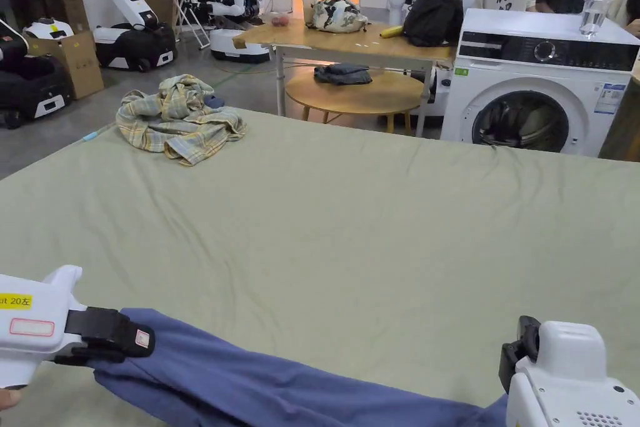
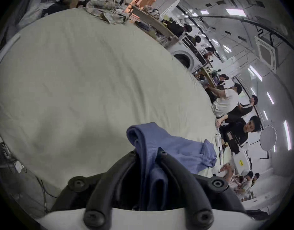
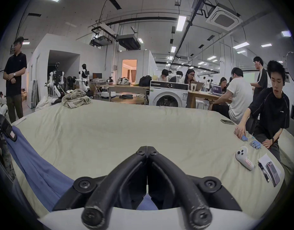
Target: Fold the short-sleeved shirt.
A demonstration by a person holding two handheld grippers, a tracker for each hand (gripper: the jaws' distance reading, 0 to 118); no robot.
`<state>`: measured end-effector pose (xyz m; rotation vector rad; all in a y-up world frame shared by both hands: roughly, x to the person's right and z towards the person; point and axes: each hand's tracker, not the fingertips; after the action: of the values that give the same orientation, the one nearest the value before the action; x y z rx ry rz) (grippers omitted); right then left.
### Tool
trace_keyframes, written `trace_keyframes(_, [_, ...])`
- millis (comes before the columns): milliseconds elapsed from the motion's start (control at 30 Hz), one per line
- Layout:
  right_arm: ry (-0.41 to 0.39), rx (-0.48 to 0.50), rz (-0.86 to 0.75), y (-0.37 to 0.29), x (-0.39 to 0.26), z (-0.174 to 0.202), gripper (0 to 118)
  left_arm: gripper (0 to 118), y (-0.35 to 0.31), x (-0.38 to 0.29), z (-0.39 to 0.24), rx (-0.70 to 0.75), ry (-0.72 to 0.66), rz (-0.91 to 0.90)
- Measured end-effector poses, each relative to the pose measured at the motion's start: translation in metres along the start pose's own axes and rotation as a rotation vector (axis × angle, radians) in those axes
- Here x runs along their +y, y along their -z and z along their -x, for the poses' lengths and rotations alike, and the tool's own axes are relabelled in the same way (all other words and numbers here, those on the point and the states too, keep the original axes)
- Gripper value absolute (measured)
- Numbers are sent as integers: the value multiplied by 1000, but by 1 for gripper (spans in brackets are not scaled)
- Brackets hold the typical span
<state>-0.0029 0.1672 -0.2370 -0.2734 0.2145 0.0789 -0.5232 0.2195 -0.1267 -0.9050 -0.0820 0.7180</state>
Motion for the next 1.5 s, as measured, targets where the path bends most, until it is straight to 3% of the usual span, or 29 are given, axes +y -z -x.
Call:
trace_keyframes(300, [10,1,-2,-4,1,-6,0,7,21,-8,-72,-285,48,99])
trace_keyframes(433, [16,-9,-2,-6,1,-12,0,7,58,-12,-109,-323,50,146])
trace_keyframes(567, [20,-22,2,-9,0,-18,0,7,111,-19,-136,-300,27,218])
trace_keyframes(833, [17,-55,27,-14,-5,-33,0,7,217,-52,-167,-5,119,402])
trace_keyframes(900, [20,-58,29,-15,-6,-36,0,8,229,-58,-167,-7,102,383])
trace_keyframes(1033, [13,-61,39,-17,-9,-36,0,42,231,-61,-169,-63,55,351])
trace_keyframes(1100, [9,-60,43,-17,-9,-35,0,50,224,-62,-173,-75,70,352])
trace_keyframes(1333, [8,-54,45,-17,-9,-33,0,50,173,-48,-175,-176,83,287])
trace_keyframes(1400, [9,-51,46,-17,-9,-33,0,50,154,-43,-178,-166,146,239])
trace_keyframes(1433, [9,-50,46,-17,-10,-33,0,45,148,-42,-178,-150,172,220])
trace_keyframes(1500, [10,-47,49,-17,-10,-33,0,23,141,-39,-175,-115,178,205])
